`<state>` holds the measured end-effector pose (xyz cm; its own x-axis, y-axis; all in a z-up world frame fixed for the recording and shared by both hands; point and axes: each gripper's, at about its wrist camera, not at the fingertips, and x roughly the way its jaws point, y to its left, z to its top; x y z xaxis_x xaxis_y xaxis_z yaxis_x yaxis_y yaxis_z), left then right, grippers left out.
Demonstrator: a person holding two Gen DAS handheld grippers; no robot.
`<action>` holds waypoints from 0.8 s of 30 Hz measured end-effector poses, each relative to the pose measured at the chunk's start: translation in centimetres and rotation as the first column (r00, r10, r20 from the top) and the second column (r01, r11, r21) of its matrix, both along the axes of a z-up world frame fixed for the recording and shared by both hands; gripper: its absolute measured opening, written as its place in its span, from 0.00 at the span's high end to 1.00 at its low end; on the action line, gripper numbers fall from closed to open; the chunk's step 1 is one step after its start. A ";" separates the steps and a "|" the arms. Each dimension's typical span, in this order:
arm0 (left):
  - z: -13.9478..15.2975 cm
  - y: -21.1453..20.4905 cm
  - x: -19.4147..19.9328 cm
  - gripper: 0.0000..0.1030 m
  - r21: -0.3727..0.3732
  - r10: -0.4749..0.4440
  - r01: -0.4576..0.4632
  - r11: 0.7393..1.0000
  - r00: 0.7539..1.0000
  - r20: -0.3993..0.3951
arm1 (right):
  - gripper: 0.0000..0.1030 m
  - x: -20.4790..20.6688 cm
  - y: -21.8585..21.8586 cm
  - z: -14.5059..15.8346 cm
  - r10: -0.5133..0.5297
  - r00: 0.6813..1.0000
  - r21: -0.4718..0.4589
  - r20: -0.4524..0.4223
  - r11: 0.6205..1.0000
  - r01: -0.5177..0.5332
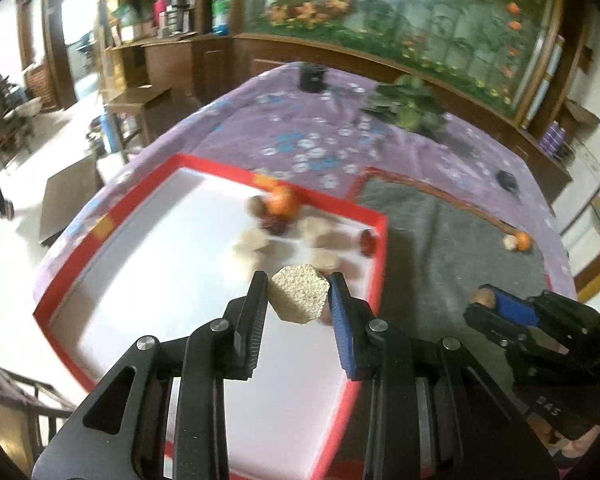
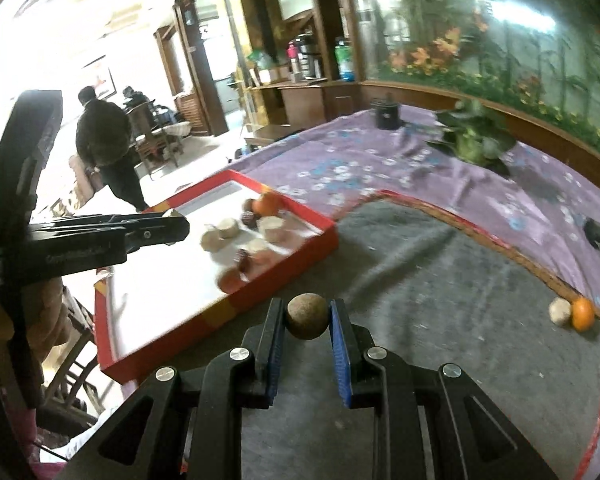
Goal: Organize fruits
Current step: 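Carry the block and nut toward the white tray with both grippers, then lower the block and nut into the tray and open both grippers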
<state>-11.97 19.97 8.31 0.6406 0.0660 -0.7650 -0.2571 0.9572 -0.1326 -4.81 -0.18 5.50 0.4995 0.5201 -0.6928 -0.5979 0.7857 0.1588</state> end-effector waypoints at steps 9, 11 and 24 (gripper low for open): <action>-2.4 3.1 -0.8 0.71 -0.012 0.057 -0.058 0.998 0.997 -0.054 | 0.79 0.1 6.8 -0.1 0.144 0.989 -0.027 -0.012 0.989 -0.145; -2.9 3.5 -0.7 0.71 -0.016 0.061 -0.062 0.998 0.996 -0.062 | 0.79 0.1 7.4 -0.2 0.157 0.988 -0.031 -0.015 0.987 -0.157; -4.6 4.2 0.2 0.71 -0.037 0.063 -0.066 0.997 0.993 -0.096 | 0.79 0.6 11.4 -2.9 0.234 0.968 -0.041 -0.094 0.970 -0.238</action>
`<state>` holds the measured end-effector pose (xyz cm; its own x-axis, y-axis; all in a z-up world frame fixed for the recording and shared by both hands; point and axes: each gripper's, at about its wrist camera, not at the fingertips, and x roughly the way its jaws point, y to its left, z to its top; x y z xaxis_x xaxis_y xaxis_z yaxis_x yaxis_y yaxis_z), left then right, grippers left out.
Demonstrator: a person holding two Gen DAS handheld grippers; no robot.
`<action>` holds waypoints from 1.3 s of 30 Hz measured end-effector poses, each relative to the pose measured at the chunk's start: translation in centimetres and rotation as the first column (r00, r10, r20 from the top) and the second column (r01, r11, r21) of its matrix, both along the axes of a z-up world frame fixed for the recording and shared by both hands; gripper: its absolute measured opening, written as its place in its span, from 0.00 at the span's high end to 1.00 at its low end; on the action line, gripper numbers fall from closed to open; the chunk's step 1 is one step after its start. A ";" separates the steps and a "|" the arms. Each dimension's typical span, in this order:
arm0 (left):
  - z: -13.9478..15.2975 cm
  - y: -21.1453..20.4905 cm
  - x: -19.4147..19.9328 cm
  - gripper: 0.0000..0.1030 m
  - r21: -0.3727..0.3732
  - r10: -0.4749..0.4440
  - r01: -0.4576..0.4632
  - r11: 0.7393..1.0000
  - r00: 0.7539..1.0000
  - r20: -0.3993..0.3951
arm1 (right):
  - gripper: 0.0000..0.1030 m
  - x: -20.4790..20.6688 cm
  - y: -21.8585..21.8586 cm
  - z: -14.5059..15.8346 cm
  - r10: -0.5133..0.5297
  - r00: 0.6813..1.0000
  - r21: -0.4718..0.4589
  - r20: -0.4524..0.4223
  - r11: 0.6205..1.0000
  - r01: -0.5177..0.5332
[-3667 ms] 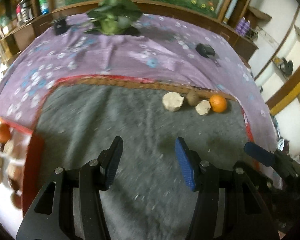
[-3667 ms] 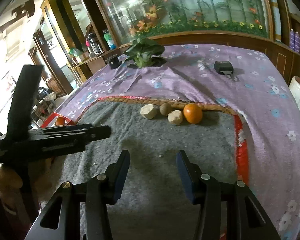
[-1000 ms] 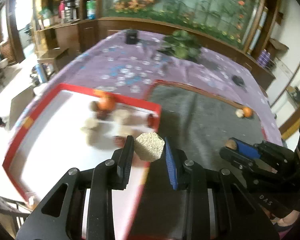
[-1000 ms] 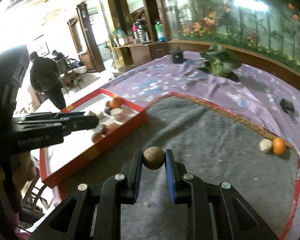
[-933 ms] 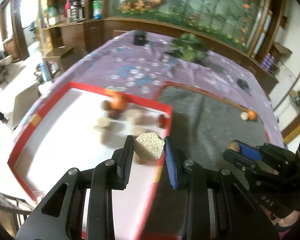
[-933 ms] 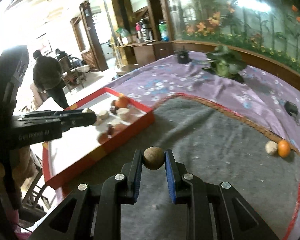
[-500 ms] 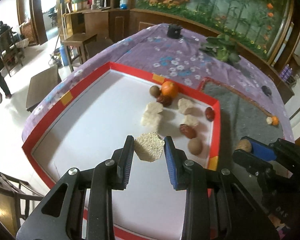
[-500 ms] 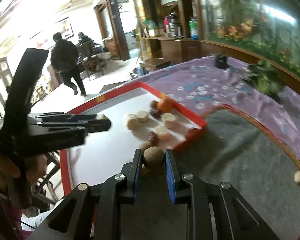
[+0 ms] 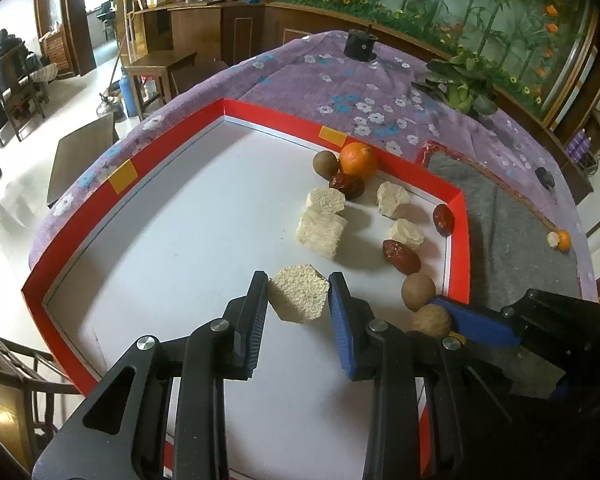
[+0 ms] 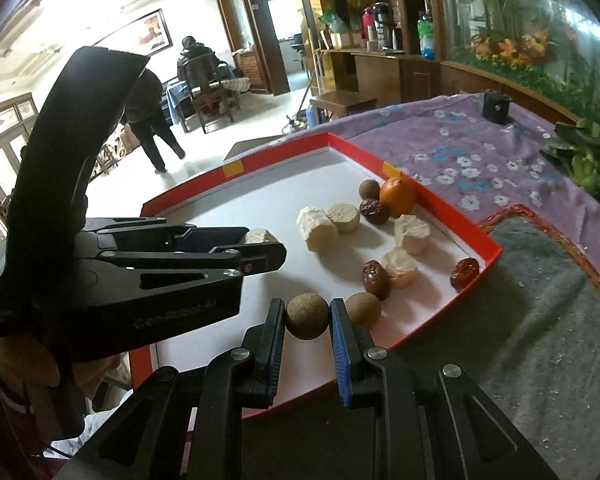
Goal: Organize fruits
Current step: 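Lower the block and nut into the tray and open both grippers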
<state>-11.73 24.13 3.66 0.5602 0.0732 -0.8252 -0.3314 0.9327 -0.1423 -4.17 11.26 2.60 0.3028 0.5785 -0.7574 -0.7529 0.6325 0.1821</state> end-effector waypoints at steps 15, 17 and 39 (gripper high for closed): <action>-0.5 0.0 0.4 0.71 0.037 0.027 -0.027 0.999 1.000 -0.008 | 0.79 0.6 1.2 -1.5 -0.021 1.000 -0.025 -0.005 0.999 0.021; -0.5 0.1 0.4 0.71 0.035 0.033 -0.032 0.999 0.999 -0.009 | 0.79 0.6 1.3 -1.5 -0.031 1.000 -0.024 -0.002 0.999 0.031; 1.1 -0.6 0.1 0.42 0.042 0.080 -0.081 0.996 0.997 0.016 | 0.63 0.1 -1.8 0.9 -0.094 0.995 0.071 -0.014 0.993 0.095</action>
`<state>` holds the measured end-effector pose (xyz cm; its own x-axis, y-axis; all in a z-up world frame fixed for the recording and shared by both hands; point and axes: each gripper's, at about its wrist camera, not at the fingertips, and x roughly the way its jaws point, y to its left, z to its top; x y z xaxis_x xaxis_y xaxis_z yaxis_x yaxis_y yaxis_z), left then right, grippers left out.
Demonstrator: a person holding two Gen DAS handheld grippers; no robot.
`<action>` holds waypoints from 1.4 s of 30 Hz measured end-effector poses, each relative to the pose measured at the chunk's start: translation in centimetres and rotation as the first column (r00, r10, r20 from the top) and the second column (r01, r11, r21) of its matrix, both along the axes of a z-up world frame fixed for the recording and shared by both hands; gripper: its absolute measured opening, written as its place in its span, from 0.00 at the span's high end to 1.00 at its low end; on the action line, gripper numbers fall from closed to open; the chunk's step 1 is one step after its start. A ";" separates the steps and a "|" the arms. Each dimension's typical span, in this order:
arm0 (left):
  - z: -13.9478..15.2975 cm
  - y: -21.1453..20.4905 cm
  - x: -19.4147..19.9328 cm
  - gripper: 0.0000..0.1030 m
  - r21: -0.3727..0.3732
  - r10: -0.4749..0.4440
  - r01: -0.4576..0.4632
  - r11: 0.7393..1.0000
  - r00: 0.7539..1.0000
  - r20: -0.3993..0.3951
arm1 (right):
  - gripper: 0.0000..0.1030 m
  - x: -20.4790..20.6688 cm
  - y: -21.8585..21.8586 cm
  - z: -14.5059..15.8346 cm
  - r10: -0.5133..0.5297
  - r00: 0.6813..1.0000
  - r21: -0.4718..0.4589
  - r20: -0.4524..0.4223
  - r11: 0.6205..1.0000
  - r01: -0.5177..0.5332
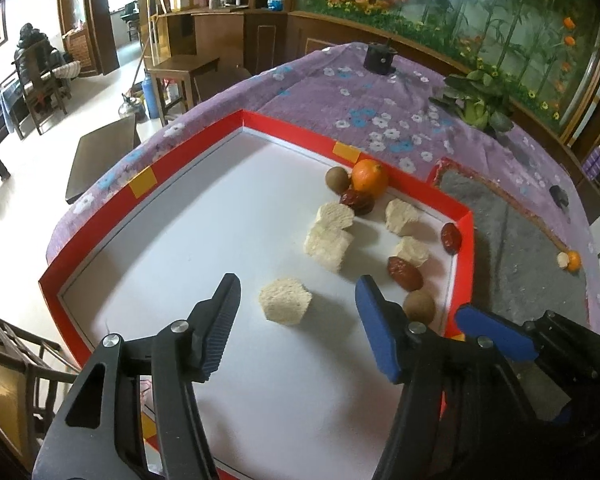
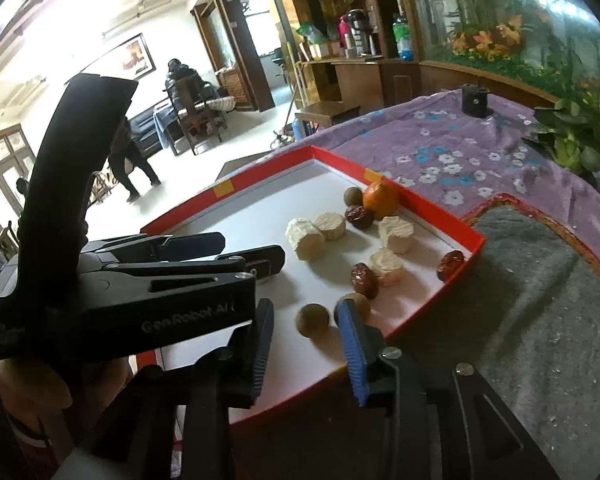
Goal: Organize fruits
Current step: 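Lower the block and nut into the tray and open both grippers, then withdraw both grippers from the tray back over the felt, then close the left gripper on a beige block while right grasps an orange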
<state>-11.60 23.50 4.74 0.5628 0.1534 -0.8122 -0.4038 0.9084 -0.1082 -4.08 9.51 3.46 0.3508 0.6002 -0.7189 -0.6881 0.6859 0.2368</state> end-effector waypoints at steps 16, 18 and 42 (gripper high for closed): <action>2.2 -6.3 1.8 0.42 0.049 -0.104 0.103 0.993 0.994 0.032 | 0.61 -0.2 -6.7 1.9 -0.148 0.987 0.012 0.062 0.989 0.147; 2.3 -7.6 2.3 0.42 0.052 -0.129 0.127 0.990 0.991 0.033 | 0.61 0.0 -8.0 2.0 -0.173 0.983 0.011 0.064 0.985 0.173; 0.0 -22.0 10.0 0.42 0.002 -0.411 0.412 0.911 0.911 -0.018 | 0.59 1.5 -26.1 0.1 -0.513 0.857 -0.043 0.042 0.856 0.514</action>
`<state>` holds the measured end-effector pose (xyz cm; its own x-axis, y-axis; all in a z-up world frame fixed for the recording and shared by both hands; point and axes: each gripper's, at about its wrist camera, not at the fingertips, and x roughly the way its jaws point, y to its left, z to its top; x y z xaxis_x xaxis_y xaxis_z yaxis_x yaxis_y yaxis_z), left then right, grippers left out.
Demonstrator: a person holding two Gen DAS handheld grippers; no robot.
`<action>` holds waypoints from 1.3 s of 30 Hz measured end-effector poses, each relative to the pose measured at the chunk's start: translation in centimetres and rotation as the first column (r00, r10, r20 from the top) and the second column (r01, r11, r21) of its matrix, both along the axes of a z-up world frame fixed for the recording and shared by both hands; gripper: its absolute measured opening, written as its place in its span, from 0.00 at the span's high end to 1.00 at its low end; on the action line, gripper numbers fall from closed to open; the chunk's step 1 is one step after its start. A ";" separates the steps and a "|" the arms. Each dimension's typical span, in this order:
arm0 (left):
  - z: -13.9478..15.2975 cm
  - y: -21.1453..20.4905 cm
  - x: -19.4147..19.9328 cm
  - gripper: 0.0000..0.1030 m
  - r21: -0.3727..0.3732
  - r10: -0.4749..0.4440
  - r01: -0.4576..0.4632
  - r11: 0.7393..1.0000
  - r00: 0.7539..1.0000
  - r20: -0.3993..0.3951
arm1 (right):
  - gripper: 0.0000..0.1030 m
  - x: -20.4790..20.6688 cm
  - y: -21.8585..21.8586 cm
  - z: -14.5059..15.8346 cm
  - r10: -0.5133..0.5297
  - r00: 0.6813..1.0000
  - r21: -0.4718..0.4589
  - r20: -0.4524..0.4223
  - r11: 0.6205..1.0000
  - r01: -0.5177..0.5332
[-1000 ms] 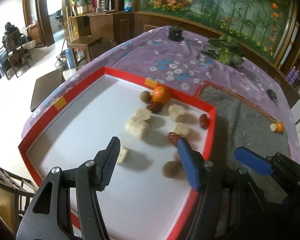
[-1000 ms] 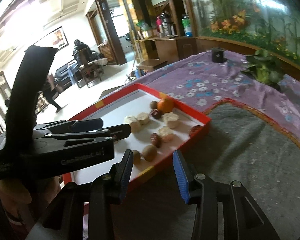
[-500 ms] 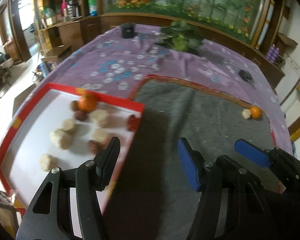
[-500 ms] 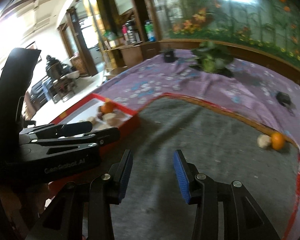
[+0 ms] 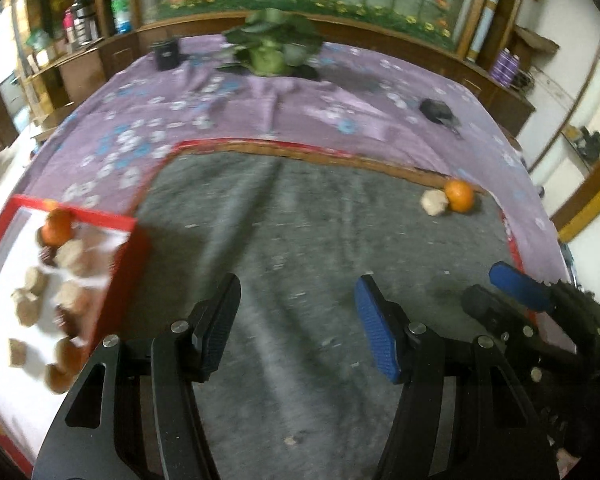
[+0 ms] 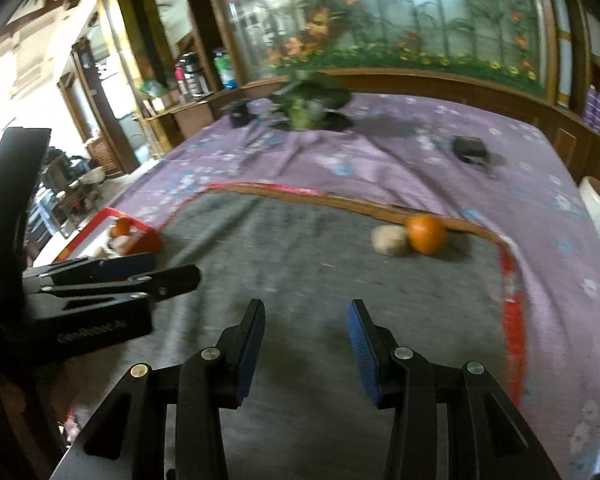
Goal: Organize fruits
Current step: 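Close the left gripper on a beige block while right grasps an orange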
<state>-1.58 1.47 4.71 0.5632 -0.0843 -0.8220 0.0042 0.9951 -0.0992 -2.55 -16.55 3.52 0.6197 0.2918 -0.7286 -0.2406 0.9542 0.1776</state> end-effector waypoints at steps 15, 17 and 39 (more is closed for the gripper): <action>-2.6 -9.2 7.6 0.42 -0.025 -0.278 0.278 0.960 0.960 -0.035 | 0.55 1.6 -9.2 -0.4 -0.153 0.988 -0.014 -0.012 0.988 0.153; -2.9 -10.1 8.3 0.42 -0.007 -0.312 0.312 0.950 0.950 -0.034 | 0.55 1.7 -9.5 -0.4 -0.153 0.988 -0.001 -0.014 0.988 0.153; -2.1 -6.8 6.4 0.78 0.013 -0.232 0.232 0.973 0.973 0.000 | 0.54 8.5 -4.9 -1.4 0.013 1.000 -0.115 -0.005 0.993 -0.014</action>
